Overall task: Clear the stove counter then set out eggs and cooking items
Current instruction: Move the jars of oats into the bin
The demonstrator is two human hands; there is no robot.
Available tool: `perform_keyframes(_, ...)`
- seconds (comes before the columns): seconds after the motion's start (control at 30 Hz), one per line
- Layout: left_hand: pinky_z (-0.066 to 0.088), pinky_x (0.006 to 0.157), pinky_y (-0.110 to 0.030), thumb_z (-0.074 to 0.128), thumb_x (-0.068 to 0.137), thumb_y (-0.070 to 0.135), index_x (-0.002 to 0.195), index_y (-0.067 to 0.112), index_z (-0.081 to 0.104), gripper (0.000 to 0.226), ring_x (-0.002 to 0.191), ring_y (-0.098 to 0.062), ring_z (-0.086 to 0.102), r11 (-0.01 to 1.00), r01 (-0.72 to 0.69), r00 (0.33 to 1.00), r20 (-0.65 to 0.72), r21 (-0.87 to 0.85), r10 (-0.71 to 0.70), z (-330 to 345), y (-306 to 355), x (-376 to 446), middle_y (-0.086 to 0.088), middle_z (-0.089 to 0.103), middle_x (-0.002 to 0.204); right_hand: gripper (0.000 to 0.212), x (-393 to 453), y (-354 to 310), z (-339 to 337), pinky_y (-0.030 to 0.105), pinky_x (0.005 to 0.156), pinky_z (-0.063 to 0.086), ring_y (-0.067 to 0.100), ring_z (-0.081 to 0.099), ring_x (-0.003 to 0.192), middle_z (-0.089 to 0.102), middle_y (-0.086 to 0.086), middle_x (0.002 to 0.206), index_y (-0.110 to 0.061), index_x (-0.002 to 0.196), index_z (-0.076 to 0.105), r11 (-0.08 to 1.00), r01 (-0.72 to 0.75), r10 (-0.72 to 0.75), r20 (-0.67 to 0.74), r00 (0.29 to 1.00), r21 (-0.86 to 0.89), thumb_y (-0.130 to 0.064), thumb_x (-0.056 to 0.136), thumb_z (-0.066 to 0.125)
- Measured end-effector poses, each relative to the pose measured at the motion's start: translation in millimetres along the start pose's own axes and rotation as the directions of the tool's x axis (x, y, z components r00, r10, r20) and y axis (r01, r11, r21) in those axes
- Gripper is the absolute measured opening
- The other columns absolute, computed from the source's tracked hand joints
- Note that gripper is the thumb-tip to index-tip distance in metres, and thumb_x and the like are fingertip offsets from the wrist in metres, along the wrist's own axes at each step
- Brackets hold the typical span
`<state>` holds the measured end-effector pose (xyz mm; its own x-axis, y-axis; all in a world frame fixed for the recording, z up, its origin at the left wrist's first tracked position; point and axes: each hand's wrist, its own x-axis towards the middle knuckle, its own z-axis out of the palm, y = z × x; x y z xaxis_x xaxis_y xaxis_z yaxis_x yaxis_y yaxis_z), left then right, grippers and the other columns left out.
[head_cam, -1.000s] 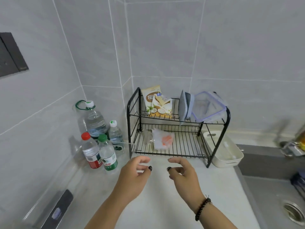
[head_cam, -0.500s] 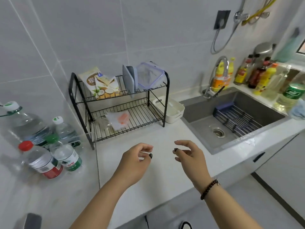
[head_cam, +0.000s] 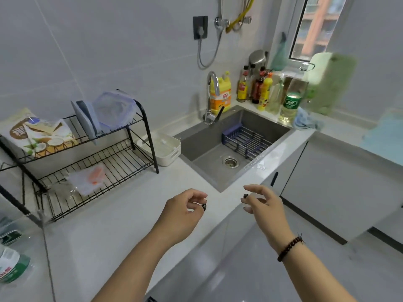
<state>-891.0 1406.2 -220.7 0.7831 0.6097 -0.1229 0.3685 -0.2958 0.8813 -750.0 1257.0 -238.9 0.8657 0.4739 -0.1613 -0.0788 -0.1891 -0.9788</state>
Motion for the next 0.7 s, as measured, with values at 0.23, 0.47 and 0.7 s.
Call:
perform_keyframes(0.23, 0.044, 0.069, -0.002, 0.055, 0.088, 0.008, 0.101, 0.032, 0.066, 0.029, 0.085, 0.008, 0.062, 0.997, -0.073, 0.995, 0.073, -0.021, 0.074, 91, 62, 43, 0.014, 0.07, 0.097, 0.022, 33, -1, -108, 0.034, 0.084, 0.056, 0.018, 0.067, 0.095, 0.067, 0.004, 0.098, -0.025, 0.1, 0.065, 1.0, -0.015, 0.014, -0.092, 0.996, -0.007, -0.007, 0.09, 0.057)
perform_keyframes(0.47, 0.044, 0.067, -0.005, 0.058, 0.087, 0.008, 0.095, 0.037, 0.065, 0.032, 0.084, 0.003, 0.064, 0.987, -0.149, 0.978, 0.138, -0.063, 0.156, 195, 124, 84, 0.014, 0.071, 0.096, 0.021, 65, 1, -237, 0.044, 0.085, 0.056, 0.022, 0.068, 0.093, 0.069, 0.007, 0.096, -0.029, 0.1, 0.065, 0.996, -0.025, 0.007, -0.206, 0.979, -0.084, -0.011, 0.09, 0.06)
perform_keyframes(0.7, 0.045, 0.072, -0.003, 0.058, 0.087, 0.004, 0.104, 0.025, 0.068, 0.029, 0.087, 0.003, 0.065, 0.977, -0.186, 0.939, 0.276, -0.1, 0.207, 303, 175, 121, 0.011, 0.071, 0.098, 0.021, 80, 13, -351, 0.035, 0.082, 0.057, 0.019, 0.068, 0.093, 0.068, 0.002, 0.099, -0.026, 0.1, 0.065, 0.997, -0.06, 0.035, -0.37, 0.928, -0.056, -0.009, 0.09, 0.059)
